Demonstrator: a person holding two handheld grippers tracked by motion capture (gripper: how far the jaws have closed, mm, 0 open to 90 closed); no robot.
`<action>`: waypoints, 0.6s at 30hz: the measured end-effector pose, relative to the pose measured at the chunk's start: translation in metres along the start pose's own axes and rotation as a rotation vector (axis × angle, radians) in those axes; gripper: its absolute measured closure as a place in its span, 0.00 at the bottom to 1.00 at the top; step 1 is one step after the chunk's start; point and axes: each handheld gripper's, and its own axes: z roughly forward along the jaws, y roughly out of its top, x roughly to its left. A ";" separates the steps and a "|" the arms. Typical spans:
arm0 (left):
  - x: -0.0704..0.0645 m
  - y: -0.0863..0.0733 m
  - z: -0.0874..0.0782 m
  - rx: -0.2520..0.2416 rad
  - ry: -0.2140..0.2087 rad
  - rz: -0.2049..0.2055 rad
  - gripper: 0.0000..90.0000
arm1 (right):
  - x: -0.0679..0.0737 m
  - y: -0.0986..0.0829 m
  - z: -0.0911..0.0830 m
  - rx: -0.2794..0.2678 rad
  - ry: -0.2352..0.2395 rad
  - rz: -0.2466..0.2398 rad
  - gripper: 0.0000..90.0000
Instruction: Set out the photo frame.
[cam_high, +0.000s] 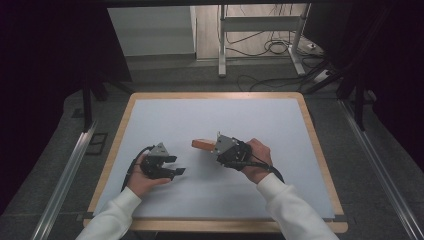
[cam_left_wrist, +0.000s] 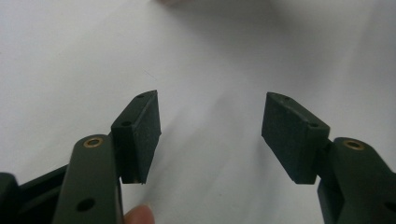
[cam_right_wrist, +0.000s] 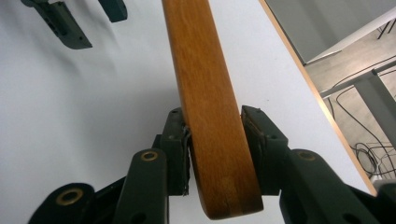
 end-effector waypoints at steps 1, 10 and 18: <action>0.000 0.000 0.000 0.000 0.000 0.000 0.41 | -0.001 0.001 0.000 0.001 -0.001 -0.003 0.72; 0.001 -0.001 0.000 -0.001 0.002 -0.003 0.41 | -0.008 0.006 -0.004 -0.013 0.007 -0.003 0.76; 0.000 -0.001 0.001 -0.001 0.000 -0.004 0.41 | -0.002 0.007 -0.019 -0.027 0.073 0.009 0.77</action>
